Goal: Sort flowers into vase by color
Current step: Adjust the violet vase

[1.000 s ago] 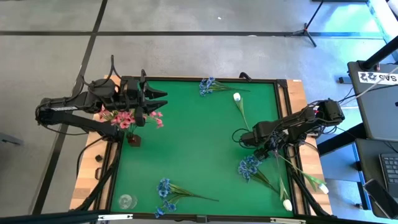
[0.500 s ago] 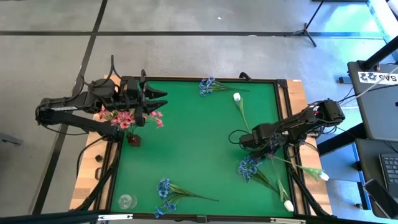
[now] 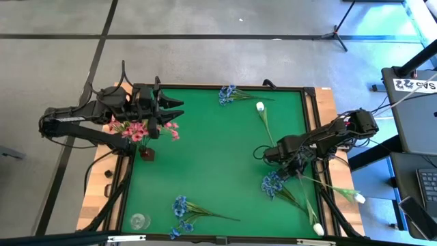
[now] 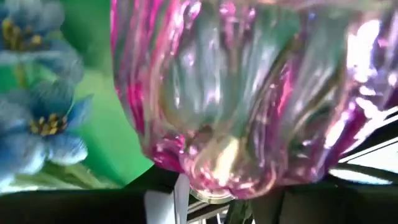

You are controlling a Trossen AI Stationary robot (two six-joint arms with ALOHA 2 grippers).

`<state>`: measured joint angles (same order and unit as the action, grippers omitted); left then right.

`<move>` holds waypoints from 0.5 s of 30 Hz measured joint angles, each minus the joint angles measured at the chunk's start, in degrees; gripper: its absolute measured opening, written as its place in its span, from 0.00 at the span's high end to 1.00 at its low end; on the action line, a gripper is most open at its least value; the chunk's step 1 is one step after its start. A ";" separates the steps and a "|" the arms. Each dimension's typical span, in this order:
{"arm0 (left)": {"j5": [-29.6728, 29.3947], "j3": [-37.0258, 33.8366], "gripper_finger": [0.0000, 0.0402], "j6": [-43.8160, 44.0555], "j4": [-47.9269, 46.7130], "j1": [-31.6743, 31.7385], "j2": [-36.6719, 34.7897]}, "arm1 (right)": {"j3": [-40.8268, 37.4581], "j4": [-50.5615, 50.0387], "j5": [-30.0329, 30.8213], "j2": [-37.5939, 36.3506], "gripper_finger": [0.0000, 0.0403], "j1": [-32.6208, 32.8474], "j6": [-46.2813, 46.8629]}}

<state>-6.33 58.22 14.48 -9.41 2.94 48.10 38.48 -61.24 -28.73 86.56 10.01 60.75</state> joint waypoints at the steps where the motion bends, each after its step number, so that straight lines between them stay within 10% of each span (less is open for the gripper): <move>1: 0.00 0.00 0.57 -0.02 0.00 0.00 0.00 | 0.41 -0.06 -0.19 0.00 0.70 -0.32 -0.10; 15: 0.00 0.00 0.57 0.05 0.00 -0.02 0.00 | 10.00 1.82 10.74 0.02 0.72 -17.05 -9.56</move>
<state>-6.33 58.22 14.53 -9.41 2.92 48.10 48.48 -59.42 -17.99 86.59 -7.05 51.19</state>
